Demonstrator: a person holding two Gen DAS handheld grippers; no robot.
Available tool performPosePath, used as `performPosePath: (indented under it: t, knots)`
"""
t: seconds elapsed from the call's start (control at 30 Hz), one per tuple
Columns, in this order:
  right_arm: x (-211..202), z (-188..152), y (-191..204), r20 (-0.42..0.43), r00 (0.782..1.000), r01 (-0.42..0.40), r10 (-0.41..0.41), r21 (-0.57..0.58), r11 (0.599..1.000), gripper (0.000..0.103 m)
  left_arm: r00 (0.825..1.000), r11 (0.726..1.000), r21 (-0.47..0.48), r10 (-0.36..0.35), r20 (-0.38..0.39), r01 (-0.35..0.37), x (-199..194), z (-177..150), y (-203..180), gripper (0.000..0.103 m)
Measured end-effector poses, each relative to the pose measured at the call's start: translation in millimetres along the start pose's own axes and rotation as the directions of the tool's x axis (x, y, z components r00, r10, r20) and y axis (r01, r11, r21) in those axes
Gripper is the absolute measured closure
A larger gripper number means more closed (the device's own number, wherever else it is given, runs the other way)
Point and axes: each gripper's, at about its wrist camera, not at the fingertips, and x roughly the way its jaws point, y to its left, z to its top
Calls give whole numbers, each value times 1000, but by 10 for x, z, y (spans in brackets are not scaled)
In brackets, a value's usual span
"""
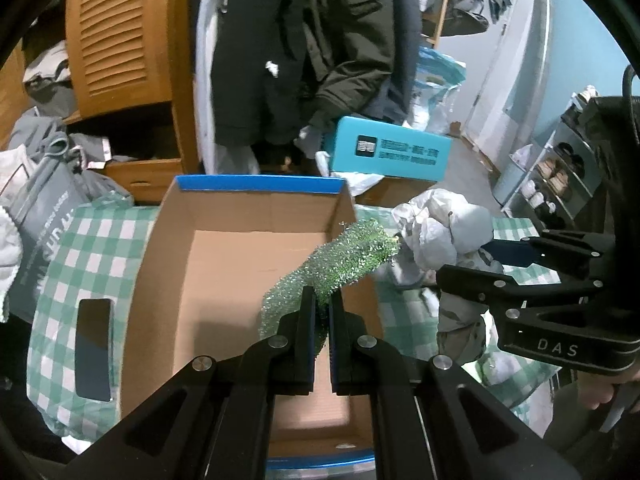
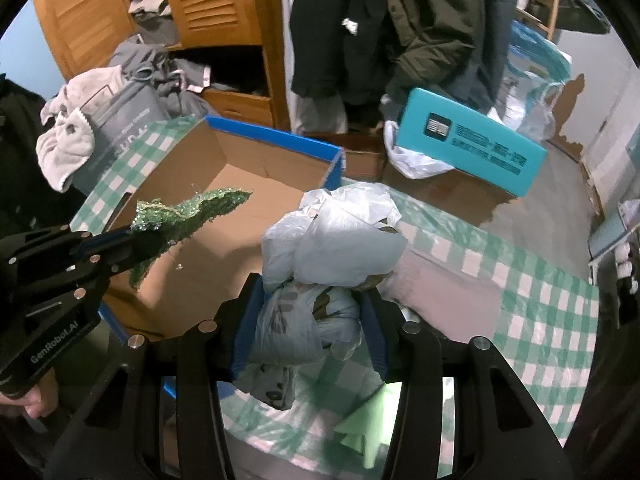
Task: Organize soft objects
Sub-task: 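Carry the scrubber pad and white bundle with both grippers over the box, then lower both grippers into the box and open them to release the items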
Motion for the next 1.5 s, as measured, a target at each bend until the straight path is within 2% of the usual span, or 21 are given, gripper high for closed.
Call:
performPosePath:
  t: [0.43, 0.77, 0.83, 0.93, 1.0, 1.07, 1.23, 1.43, 1.5]
  knots:
    - [282, 191, 431, -49, 998, -46, 44, -56, 997, 56, 997, 996, -48, 77, -33, -78, 69, -43, 429, 98]
    - [502, 226, 603, -102, 991, -96, 89, -71, 993, 56, 990, 991, -69, 112, -82, -118, 170, -91, 586, 97]
    - [519, 226, 612, -108, 990, -98, 90, -76, 992, 56, 988, 989, -70, 126, -94, -133, 188, -93, 601, 93]
    - [518, 230, 615, -106, 991, -92, 83, -77, 993, 49, 985, 986, -75, 141, -103, -149, 200, -95, 621, 84]
    - [507, 230, 603, -102, 991, -91, 83, -72, 993, 38, 984, 985, -78, 145, -104, -153, 197, -91, 626, 75]
    - [489, 232, 588, -96, 991, -97, 91, -62, 993, 32, 984, 985, -77, 149, -97, -156, 184, -87, 617, 69]
    - [426, 241, 544, -76, 994, -86, 82, -51, 995, 32, 984, 985, -71, 153, -89, -159, 164, -78, 591, 60]
    - [350, 213, 449, -61, 996, -63, 61, -35, 997, 31, 985, 986, -61, 148, -92, -154, 162, -72, 531, 58]
    - [330, 196, 402, -60, 996, -61, 59, -26, 998, 31, 985, 987, -58, 146, -94, -152, 160, -65, 496, 53]
